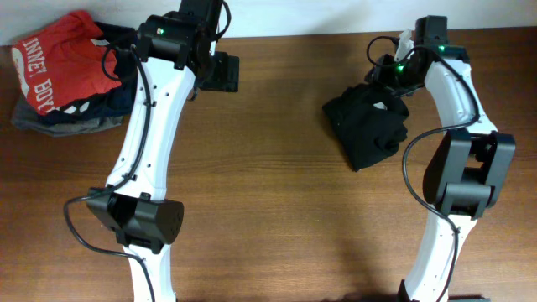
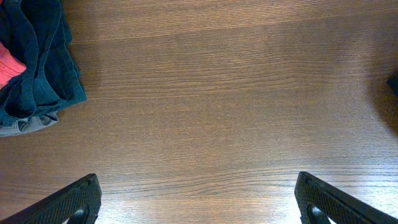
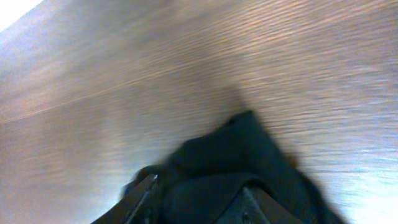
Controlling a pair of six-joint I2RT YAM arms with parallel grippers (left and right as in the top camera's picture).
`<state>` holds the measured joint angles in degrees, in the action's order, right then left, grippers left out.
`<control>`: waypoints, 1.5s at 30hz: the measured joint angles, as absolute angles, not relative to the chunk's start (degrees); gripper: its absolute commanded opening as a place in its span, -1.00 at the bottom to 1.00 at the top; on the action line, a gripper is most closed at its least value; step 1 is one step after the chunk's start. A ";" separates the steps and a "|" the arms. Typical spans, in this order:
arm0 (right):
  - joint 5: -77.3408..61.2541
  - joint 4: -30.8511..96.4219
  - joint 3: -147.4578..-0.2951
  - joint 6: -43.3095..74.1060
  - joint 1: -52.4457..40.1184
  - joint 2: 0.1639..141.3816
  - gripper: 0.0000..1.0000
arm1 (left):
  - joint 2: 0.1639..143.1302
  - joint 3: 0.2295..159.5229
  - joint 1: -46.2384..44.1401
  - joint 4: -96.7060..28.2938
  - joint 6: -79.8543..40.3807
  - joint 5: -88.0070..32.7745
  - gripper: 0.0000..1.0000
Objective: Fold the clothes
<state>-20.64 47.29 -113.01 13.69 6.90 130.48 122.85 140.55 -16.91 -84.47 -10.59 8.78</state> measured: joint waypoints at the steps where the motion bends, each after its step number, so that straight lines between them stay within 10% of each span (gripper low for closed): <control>1: -18.74 47.31 -113.01 13.69 6.63 130.47 -0.11 | 122.85 140.55 -16.91 -84.44 -10.57 8.78 0.98; 7: -2.74 51.35 -113.47 15.33 5.76 130.47 0.34 | 122.85 140.55 -16.91 -84.71 -10.57 8.78 0.98; 14: 6.68 62.04 -125.43 14.81 6.76 130.19 0.34 | 122.85 140.27 -16.91 -84.68 -10.59 8.78 0.98; 26: -22.59 93.01 -140.97 -10.04 2.31 124.92 0.25 | 122.85 139.74 -16.91 -84.60 -10.59 8.78 0.98; 45: -25.47 64.69 -113.65 -21.47 2.00 129.54 0.29 | 122.85 139.70 -16.91 -84.55 -10.57 8.78 0.98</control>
<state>-25.47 64.69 -113.65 -21.47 2.00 129.54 122.85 139.70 -16.91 -84.55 -10.57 8.78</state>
